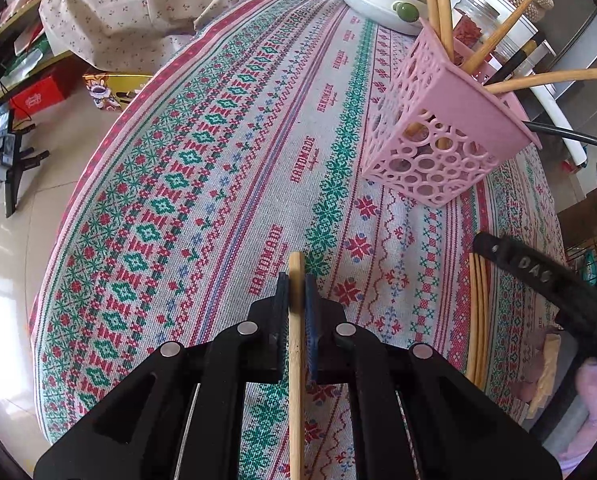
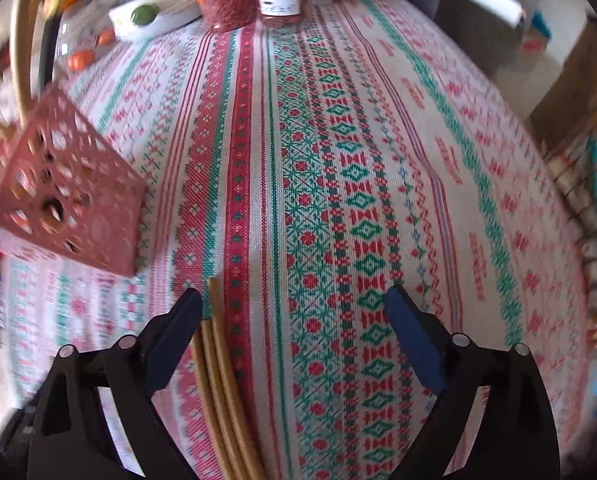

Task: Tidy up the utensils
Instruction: 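Grasp a wooden chopstick with the left tool while the right tool grasps another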

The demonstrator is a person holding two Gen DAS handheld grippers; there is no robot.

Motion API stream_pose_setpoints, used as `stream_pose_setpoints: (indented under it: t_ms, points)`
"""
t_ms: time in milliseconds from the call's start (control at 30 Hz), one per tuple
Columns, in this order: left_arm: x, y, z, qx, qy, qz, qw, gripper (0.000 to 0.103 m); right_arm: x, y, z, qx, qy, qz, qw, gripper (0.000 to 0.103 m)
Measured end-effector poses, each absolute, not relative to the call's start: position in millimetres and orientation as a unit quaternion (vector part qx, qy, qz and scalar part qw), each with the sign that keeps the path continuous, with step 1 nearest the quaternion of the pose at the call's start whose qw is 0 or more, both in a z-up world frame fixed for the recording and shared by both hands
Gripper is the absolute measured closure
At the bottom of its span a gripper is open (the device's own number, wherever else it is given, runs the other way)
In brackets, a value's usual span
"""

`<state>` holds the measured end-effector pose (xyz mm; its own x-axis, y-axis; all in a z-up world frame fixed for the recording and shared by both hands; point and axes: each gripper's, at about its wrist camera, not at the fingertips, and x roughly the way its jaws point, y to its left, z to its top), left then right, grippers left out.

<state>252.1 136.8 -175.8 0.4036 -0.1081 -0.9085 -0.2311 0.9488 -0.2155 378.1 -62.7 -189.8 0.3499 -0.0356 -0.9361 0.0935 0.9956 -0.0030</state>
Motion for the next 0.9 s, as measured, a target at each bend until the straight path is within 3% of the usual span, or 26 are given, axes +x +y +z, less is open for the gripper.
stream_pose_setpoints:
  t_ms: [100, 167, 267, 600, 900]
  points:
    - [252, 135, -177, -0.144, 0.543, 0.038, 0.826, 0.095, 377, -54, -186, 0.01, 0.554, -0.018, 0.832, 0.04]
    - [252, 132, -177, -0.132, 0.541, 0.039, 0.829, 0.095, 374, -49, -183, -0.003, 0.547, 0.005, 0.837, 0.079]
    - [251, 130, -177, -0.125, 0.539, 0.032, 0.832, 0.095, 372, -46, -183, -0.002, 0.546, 0.035, 0.837, 0.096]
    - [247, 146, -172, -0.173, 0.522, 0.01, 0.835, 0.096, 348, -65, -163, -0.007, 0.508, 0.015, 0.861, 0.098]
    - [224, 164, -116, -0.206, 0.417, -0.008, 0.885, 0.096, 313, -89, -105, -0.021, 0.403, -0.034, 0.914, 0.098]
